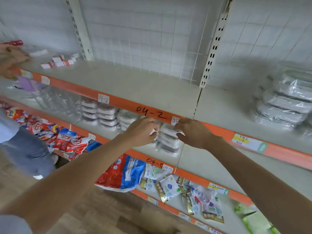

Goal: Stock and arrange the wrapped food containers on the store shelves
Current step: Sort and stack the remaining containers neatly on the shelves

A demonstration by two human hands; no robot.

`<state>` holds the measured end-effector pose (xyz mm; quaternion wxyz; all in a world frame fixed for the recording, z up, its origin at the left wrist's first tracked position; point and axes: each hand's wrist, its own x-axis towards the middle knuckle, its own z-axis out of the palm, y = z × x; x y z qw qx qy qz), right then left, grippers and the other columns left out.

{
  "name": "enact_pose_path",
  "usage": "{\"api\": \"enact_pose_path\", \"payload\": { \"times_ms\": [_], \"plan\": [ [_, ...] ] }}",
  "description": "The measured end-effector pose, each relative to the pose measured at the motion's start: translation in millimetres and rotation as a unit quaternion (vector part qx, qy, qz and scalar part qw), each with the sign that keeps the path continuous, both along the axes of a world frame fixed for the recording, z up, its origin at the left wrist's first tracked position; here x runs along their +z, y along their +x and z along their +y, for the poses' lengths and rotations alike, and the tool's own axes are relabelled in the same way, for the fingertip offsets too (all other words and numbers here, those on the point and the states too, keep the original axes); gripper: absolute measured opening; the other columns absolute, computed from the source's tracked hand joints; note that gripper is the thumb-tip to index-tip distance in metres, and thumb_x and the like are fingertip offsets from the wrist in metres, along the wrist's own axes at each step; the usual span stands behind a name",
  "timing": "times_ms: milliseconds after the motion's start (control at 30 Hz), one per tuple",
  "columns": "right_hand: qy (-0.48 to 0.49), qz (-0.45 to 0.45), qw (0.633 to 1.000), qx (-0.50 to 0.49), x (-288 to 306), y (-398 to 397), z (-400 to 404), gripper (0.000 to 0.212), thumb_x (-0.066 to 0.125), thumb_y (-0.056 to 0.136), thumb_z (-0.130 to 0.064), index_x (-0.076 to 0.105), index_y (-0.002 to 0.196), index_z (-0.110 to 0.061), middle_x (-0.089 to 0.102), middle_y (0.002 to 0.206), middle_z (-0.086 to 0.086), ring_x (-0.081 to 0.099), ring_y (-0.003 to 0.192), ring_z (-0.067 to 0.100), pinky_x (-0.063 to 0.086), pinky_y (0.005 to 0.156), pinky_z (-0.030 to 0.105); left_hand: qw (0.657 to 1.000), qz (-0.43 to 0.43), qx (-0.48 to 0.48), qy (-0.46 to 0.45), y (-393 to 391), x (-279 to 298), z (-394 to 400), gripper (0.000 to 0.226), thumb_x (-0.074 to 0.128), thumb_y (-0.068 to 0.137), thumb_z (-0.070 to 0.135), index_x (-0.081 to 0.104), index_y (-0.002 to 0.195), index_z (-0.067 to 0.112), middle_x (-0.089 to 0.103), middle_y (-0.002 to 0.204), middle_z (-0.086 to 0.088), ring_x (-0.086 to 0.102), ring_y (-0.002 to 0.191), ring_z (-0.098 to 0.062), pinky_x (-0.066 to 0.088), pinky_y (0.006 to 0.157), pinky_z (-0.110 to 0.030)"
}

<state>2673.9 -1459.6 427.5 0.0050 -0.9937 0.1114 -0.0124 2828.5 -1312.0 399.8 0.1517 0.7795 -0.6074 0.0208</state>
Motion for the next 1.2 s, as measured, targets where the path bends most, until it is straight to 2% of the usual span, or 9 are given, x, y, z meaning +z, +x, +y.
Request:
{"api": "enact_pose_path", "payload": {
  "times_ms": [100,200,400,633,767,933,1033,1133,1200],
  "plan": [
    [0.034,0.052,0.998,-0.028,-23,-12,27,0.038,0.046,0.095,-0.026,0.05,0.132,-0.019,0.05,0.13,0.002,0.047,0.122,0.022,0.042,0.096,0.035,0.999,0.027,0.013,0.037,3,-15,28,0.023,0.053,0.092,0.023,0.065,0.11,0.014,0.057,0.112,0.003,0.054,0.104,-0.014,0.042,0.076,-0.024],
    [0.048,0.104,0.992,-0.052,-40,-27,39,0.045,0.044,0.097,-0.028,0.04,0.14,-0.019,0.042,0.141,0.0,0.039,0.13,0.019,0.036,0.103,0.034,0.998,0.041,0.001,0.05,-3,-26,41,0.022,0.052,0.092,0.022,0.066,0.107,0.013,0.059,0.108,0.001,0.055,0.103,-0.016,0.047,0.081,-0.031],
    [0.061,0.115,0.987,-0.097,-53,-37,30,0.051,0.045,0.097,-0.031,0.031,0.145,-0.018,0.04,0.143,0.002,0.036,0.132,0.02,0.034,0.106,0.034,0.994,0.085,-0.014,0.064,-10,-42,29,0.027,0.052,0.092,0.024,0.062,0.114,0.013,0.057,0.114,0.0,0.052,0.108,-0.016,0.044,0.084,-0.029],
    [0.077,0.056,0.988,-0.118,-127,-9,-4,0.059,0.049,0.095,-0.036,0.028,0.146,-0.013,0.035,0.146,0.006,0.031,0.133,0.024,0.032,0.108,0.035,0.992,0.077,-0.006,0.096,7,-111,-16,0.035,0.054,0.091,0.026,0.057,0.122,0.01,0.053,0.12,-0.004,0.049,0.113,-0.019,0.039,0.083,-0.028],
    [0.063,-0.008,0.99,-0.129,-181,22,-41,0.063,0.053,0.093,-0.04,0.029,0.145,-0.012,0.029,0.148,0.005,0.027,0.135,0.024,0.031,0.109,0.038,0.998,0.053,-0.006,0.033,30,-160,-51,0.033,0.056,0.09,0.026,0.058,0.119,0.011,0.054,0.117,-0.003,0.049,0.111,-0.018,0.035,0.077,-0.025],
    [0.077,-0.142,0.97,-0.182,-223,68,-94,0.072,0.06,0.086,-0.046,0.032,0.144,-0.013,0.03,0.148,0.004,0.028,0.134,0.023,0.031,0.109,0.039,0.999,0.025,-0.015,-0.041,60,-212,-90,0.033,0.059,0.089,0.027,0.06,0.118,0.014,0.058,0.115,0.0,0.051,0.108,-0.016,0.036,0.084,-0.021],
    [0.078,-0.151,0.965,-0.202,-235,90,-121,0.085,0.065,0.079,-0.055,0.029,0.144,-0.014,0.028,0.148,0.007,0.028,0.133,0.027,0.031,0.109,0.041,0.995,-0.046,-0.032,-0.085,73,-230,-108,0.032,0.061,0.086,0.031,0.065,0.112,0.012,0.063,0.108,0.0,0.05,0.106,-0.018,0.039,0.094,-0.029],
    [0.095,-0.135,0.966,-0.201,-250,101,-135,0.092,0.067,0.074,-0.059,0.025,0.145,-0.017,0.024,0.15,0.006,0.025,0.133,0.029,0.029,0.109,0.044,0.988,-0.08,-0.042,-0.123,77,-241,-120,0.034,0.064,0.085,0.035,0.068,0.108,0.011,0.065,0.104,0.001,0.05,0.104,-0.02,0.038,0.095,-0.031],
    [0.088,-0.149,0.965,-0.196,-256,103,-137,0.094,0.069,0.071,-0.06,0.026,0.144,-0.02,0.025,0.147,0.007,0.025,0.13,0.03,0.029,0.107,0.045,0.987,-0.093,-0.055,-0.117,77,-246,-126,0.038,0.064,0.085,0.04,0.067,0.111,0.012,0.063,0.105,0.002,0.049,0.104,-0.018,0.039,0.092,-0.03]
  ]
}}
